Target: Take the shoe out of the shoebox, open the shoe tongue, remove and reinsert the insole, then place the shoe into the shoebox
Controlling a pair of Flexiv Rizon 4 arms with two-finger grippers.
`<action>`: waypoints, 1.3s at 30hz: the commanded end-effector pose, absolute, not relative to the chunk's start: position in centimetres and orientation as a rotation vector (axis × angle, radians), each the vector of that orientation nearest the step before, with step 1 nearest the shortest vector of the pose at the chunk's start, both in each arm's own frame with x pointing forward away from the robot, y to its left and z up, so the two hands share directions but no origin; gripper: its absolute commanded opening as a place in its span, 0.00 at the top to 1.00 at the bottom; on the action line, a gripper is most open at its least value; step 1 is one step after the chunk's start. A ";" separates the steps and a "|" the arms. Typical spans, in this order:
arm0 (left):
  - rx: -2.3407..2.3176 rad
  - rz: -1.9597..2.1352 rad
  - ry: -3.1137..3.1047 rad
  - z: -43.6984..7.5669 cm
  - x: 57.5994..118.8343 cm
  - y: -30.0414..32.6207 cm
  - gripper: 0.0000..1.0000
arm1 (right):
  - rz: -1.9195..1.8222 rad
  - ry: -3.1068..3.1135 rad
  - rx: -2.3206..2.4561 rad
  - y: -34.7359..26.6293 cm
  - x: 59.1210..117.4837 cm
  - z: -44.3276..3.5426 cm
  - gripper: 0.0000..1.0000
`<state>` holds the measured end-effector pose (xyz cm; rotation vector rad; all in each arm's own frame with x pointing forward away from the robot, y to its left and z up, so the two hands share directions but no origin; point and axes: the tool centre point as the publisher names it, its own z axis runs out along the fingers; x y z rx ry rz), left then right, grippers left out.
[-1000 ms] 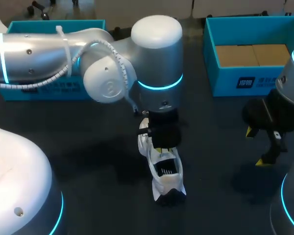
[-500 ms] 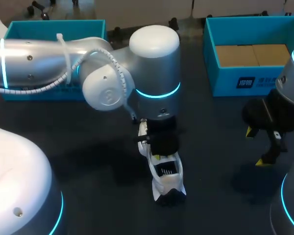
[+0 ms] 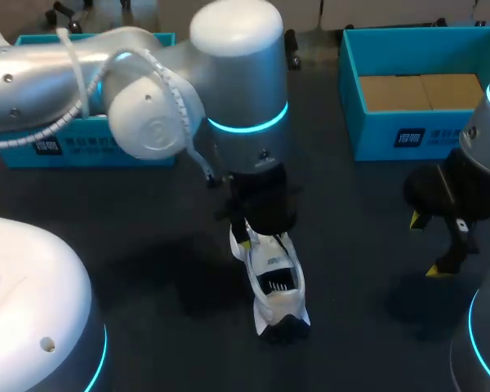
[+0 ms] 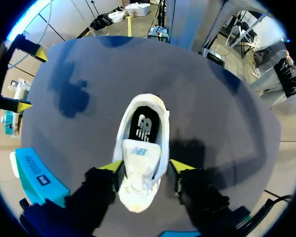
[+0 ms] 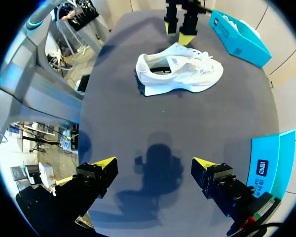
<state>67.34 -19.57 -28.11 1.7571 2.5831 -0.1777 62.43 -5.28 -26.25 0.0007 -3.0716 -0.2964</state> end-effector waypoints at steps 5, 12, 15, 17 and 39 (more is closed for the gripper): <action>1.766 -0.143 2.519 -25.6 66.6 -18.2 0.00 | -0.294 -3.074 0.001 -5.3 62.4 -26.4 0.00; 1.667 -0.222 2.650 -25.0 66.2 -18.1 0.00 | -0.294 -3.074 0.001 -5.3 62.4 -26.4 0.00; 1.452 -0.142 2.833 -24.3 64.7 -17.8 0.00 | -0.294 -3.074 0.001 -5.3 62.4 -26.4 0.00; 1.256 -0.075 2.971 -23.9 63.9 -17.8 0.00 | -0.294 -3.074 0.001 -5.3 62.4 -26.4 0.00; 0.084 0.021 3.363 -26.0 60.3 -19.6 0.00 | -0.294 -3.074 0.001 -5.3 62.4 -26.4 0.00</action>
